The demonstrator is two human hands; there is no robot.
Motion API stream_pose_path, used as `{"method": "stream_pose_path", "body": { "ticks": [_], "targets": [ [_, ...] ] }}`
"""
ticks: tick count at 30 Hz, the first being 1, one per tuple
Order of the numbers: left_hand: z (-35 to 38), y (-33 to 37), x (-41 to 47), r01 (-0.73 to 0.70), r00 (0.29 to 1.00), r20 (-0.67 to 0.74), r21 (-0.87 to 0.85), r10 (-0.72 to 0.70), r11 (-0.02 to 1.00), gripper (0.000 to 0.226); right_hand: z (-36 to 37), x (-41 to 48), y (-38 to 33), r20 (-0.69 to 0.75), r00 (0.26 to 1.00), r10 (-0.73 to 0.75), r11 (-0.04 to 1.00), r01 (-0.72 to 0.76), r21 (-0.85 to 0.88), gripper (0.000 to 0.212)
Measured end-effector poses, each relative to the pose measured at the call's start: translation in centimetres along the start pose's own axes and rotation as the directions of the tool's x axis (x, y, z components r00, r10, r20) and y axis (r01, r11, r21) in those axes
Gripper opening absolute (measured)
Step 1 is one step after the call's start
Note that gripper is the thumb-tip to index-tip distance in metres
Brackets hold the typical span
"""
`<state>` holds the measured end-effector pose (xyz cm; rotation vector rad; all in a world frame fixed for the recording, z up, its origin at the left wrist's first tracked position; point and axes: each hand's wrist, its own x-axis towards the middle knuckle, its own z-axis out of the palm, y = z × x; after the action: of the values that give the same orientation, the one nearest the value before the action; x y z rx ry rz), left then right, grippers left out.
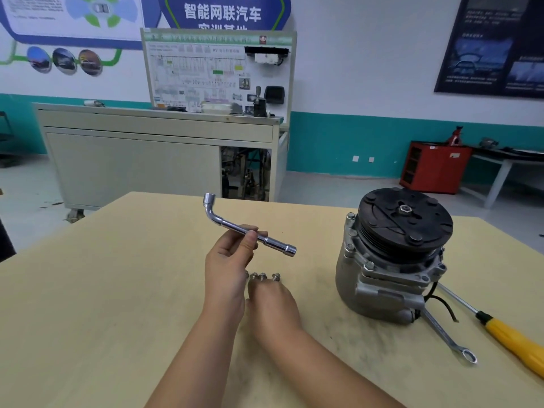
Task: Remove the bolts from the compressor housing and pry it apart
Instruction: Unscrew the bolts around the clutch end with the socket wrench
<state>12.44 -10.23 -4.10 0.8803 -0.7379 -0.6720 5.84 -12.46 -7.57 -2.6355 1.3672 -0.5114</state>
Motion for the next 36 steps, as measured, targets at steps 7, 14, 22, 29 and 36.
{"method": "stream_pose_path", "body": {
  "ticks": [7, 14, 22, 29, 36],
  "targets": [
    [0.2, -0.4, -0.1, -0.029, 0.999, 0.026, 0.08, 0.027, 0.996, 0.01, -0.6, -0.1, 0.0, 0.033, 0.999, 0.009, 1.0, -0.01, 0.028, 0.021],
    [0.0, -0.4, -0.2, -0.044, 0.998, 0.051, 0.143, 0.037, 0.989, 0.009, -3.1, -2.1, 1.2, 0.007, 0.997, 0.08, 0.984, -0.08, 0.162, 0.015],
    [2.3, 1.3, -2.5, -0.129, 0.973, 0.224, 0.326, 0.056, 0.937, 0.025, -9.0, -6.7, 4.2, -0.129, 0.99, 0.054, 0.94, -0.007, 0.342, 0.015],
    [7.1, 4.1, -6.4, -0.419, 0.862, 0.458, 0.406, 0.215, 0.812, 0.019, -13.5, -9.7, 7.1, -0.353, 0.928, 0.121, 0.849, 0.087, 0.522, 0.013],
    [11.7, 4.1, -8.9, -0.484, 0.832, 0.483, 0.389, 0.274, 0.784, 0.02, -14.9, -12.1, 10.5, -0.447, 0.874, 0.188, 0.766, 0.155, 0.624, 0.018]
  ]
}}
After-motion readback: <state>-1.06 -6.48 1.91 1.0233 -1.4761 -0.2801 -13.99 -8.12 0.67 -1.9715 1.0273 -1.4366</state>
